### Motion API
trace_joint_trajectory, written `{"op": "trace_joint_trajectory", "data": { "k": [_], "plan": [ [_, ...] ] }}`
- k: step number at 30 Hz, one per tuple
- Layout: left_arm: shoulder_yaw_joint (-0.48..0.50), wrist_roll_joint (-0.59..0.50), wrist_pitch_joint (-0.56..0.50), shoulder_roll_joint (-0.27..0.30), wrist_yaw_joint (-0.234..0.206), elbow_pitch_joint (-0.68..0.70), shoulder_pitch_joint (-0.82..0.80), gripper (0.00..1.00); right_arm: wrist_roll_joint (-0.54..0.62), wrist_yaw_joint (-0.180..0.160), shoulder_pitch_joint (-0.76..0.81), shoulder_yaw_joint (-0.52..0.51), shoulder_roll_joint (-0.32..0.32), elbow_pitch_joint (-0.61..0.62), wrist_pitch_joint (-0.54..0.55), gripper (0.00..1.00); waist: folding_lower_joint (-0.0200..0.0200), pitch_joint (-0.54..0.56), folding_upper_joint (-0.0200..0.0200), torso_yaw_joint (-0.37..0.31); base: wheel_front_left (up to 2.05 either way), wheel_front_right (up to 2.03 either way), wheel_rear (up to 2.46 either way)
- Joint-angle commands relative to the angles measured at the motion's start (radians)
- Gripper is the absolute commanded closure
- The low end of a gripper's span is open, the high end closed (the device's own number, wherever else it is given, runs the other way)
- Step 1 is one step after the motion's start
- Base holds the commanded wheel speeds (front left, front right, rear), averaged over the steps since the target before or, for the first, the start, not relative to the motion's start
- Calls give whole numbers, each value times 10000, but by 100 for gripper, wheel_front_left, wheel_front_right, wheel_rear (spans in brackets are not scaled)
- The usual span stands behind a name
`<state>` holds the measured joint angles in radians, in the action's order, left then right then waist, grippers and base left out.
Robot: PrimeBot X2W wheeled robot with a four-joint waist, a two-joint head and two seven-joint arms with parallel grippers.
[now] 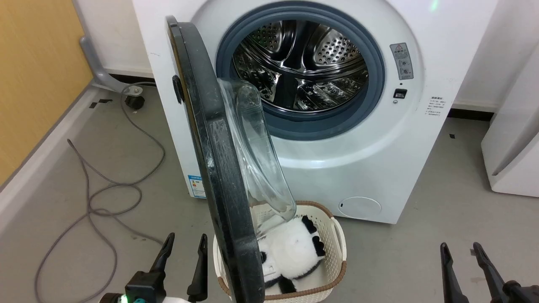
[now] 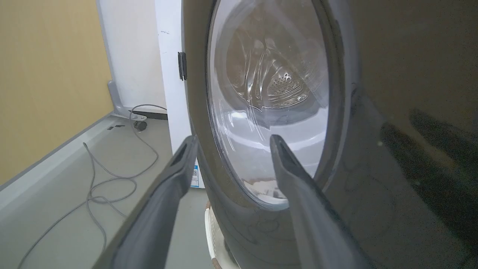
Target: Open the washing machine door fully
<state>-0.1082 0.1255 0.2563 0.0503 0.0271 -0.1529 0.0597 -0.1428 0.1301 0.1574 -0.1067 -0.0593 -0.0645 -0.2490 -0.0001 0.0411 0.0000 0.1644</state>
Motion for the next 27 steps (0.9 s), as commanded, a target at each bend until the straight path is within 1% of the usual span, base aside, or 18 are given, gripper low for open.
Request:
{"op": "trace_joint_trajectory", "data": {
  "k": [1, 2, 3, 7, 10, 14, 19, 23, 27],
  "plan": [
    [91, -16, 55, 11, 78, 121, 26, 57, -60, 6, 5, -17, 65, -63, -77, 0, 1, 8, 0, 1, 0, 0, 0],
    [118, -26, 55, 14, 113, 181, 21, 86, -67, 6, -8, -13, 68, -78, -82, 0, 1, 9, 0, 0, 0, 0, 0],
    [142, -34, 55, 18, 152, 244, 21, 100, -76, 6, -20, -12, 71, -95, -88, 0, 1, 12, 0, -2, 0, 0, 0],
    [200, -32, 55, 32, 288, 430, 24, 100, -102, 6, -43, -25, 77, -156, -100, 0, 1, 27, 0, -8, 0, 0, 0],
    [358, -9, 55, 41, 358, 933, -56, 100, -123, 6, -50, -42, 81, -191, -110, 0, 1, 33, 0, -6, 0, 0, 0],
    [850, 593, 55, 18, 397, 2133, -279, 100, -228, 6, -78, -57, 85, -254, -118, 0, 1, 10, 0, 19, 0, 0, 0],
    [1254, 911, 55, 4, 451, 3818, -769, 100, -295, 6, -155, -36, 87, -308, -124, 0, 1, -57, 0, 58, 0, 0, 0],
    [1200, 1300, 55, 2, 245, 5074, -1249, 100, -327, 6, -205, -66, 89, -303, -125, 0, 1, -104, 0, 97, 0, 0, 0],
    [941, 1300, 55, 1, 226, 5755, -1741, 100, -370, 6, -207, -79, 89, -268, -126, 0, 1, -132, 0, 129, 0, 0, 0]
  ]
}}
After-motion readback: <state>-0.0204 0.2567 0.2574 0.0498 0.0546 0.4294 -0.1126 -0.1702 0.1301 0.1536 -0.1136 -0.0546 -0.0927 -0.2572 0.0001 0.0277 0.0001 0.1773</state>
